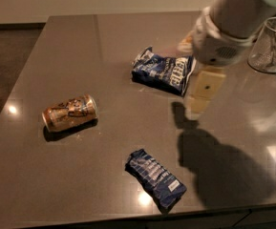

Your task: Place orange can upright

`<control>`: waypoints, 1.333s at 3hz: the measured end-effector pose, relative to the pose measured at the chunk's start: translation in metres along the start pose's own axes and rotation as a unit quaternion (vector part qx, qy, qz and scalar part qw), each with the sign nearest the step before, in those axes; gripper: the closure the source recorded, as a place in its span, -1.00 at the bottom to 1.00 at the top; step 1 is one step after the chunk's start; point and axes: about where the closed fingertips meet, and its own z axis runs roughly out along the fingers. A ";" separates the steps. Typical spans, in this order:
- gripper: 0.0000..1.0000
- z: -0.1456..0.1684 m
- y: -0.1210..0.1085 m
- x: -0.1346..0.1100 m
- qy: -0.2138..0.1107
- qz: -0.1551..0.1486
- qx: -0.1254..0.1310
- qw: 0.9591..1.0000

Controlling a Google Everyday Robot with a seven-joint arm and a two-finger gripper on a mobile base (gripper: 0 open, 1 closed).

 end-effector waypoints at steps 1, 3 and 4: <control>-1.00 0.018 0.002 -0.041 -0.011 -0.049 -0.017 0.999; -1.00 0.079 0.014 -0.114 0.005 -0.126 -0.071 0.989; -1.00 0.100 0.023 -0.146 0.012 -0.158 -0.088 0.983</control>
Offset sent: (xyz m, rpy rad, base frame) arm 0.0072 0.1490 -0.0567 -0.0810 0.0993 0.3231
